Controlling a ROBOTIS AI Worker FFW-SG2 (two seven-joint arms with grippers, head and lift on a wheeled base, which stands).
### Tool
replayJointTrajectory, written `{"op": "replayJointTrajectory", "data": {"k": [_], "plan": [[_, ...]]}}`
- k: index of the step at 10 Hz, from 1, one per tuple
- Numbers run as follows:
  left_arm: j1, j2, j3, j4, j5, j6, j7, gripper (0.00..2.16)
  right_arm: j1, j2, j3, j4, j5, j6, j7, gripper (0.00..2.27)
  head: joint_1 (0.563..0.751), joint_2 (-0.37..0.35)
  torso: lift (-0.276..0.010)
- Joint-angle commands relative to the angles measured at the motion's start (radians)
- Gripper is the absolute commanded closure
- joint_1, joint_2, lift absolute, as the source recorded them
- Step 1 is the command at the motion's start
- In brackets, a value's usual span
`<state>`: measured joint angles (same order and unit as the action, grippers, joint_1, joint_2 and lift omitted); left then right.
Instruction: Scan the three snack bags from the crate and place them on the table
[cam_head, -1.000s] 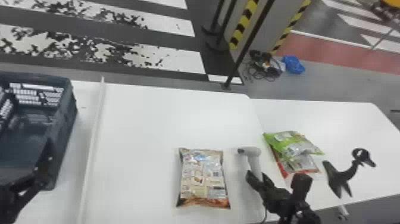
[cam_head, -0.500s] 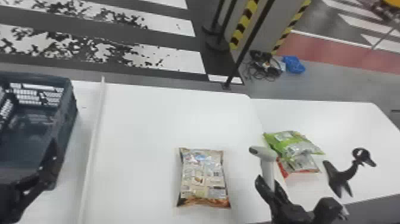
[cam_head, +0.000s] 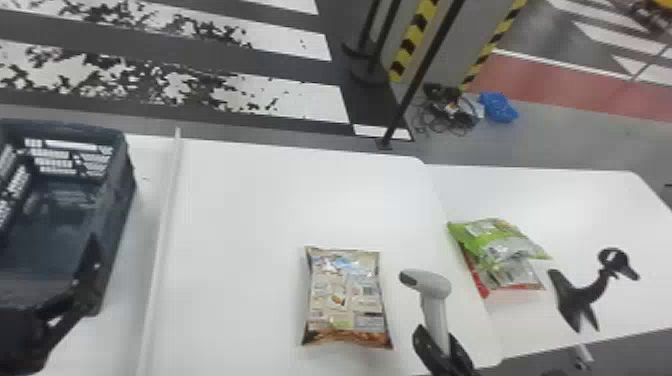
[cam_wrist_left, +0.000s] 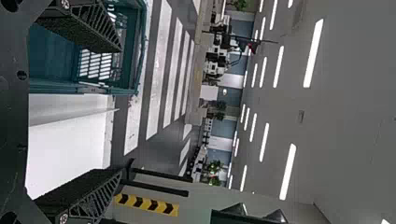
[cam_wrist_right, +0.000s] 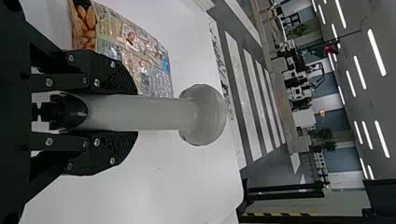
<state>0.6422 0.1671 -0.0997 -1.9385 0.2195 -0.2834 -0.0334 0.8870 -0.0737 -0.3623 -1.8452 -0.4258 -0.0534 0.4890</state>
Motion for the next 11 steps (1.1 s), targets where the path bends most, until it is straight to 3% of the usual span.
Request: {"op": "replayJointTrajectory", "data": {"k": [1, 4, 11], "plan": [[0.001, -0.001, 0.0, 0.003, 0.0, -0.009, 0.0, 0.07, 0.012, -0.001, 0.049, 0.006, 0.024, -0.002, 0.0, 2.13, 0.695, -0.298, -0.037], [0.013, -0.001, -0.003, 0.001, 0.0, -0.045, 0.0, 0.07, -0.014, -0.006, 0.097, 0.049, 0.061, -0.006, -0.001, 2.13, 0.695, -0.213, -0.037], [0.017, -0.001, 0.0, 0.001, 0.0, -0.058, 0.0, 0.07, -0.062, -0.014, 0.114, 0.113, 0.079, -0.002, -0.004, 2.13, 0.695, -0.191, -0.037]]}}
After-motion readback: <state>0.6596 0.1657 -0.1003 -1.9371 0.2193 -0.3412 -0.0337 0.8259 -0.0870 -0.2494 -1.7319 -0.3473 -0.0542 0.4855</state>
